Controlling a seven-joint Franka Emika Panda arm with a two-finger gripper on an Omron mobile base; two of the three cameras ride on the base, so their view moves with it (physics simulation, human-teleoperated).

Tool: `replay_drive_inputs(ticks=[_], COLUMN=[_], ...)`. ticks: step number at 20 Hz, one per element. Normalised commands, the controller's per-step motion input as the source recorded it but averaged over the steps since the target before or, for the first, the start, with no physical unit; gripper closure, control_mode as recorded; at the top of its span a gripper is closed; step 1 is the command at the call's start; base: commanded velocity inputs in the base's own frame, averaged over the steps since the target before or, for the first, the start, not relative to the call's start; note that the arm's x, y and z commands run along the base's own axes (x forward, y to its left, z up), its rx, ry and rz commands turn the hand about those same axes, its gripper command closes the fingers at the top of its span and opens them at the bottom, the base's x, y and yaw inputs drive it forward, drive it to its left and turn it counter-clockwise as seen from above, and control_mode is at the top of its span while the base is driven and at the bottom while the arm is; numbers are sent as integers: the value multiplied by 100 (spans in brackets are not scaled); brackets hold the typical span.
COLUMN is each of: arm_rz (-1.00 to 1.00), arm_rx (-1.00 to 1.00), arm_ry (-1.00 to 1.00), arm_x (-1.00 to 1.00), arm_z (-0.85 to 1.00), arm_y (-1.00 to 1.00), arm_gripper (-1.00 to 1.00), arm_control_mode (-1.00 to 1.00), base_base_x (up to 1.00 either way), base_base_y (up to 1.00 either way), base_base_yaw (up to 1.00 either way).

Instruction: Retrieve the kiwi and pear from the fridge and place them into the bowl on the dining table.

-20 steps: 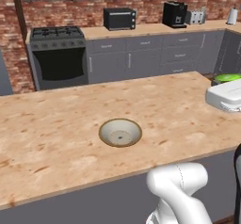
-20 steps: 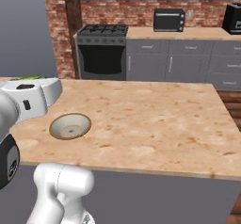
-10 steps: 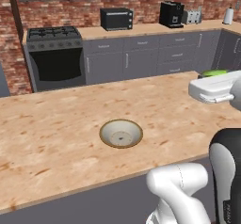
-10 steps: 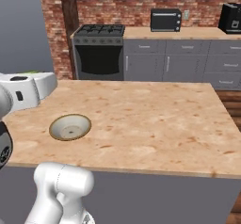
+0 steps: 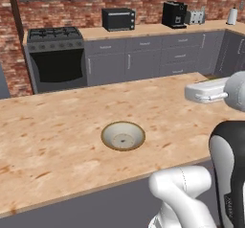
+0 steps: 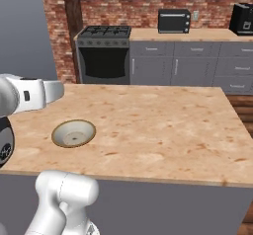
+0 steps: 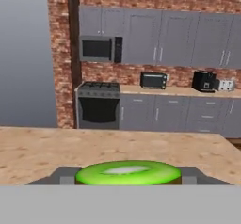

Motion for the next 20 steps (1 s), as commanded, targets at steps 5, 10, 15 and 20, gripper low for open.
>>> replay_drive_inputs(ticks=[5,10,15,20], arm_rz=[0,0,0,0], arm_rx=[0,0,0,0], arm_ry=[31,23,15,2], arm_x=[0,8,29,34], arm_z=[-24,-42,-65,-54], arm_y=[0,0,1,9], arm_gripper=[100,100,100,100], arm_control_mode=[-100,-100,-100,-100], base_base_x=[0,0,0,0], base_base_y=[0,0,0,0], base_base_yaw=[0,0,0,0])
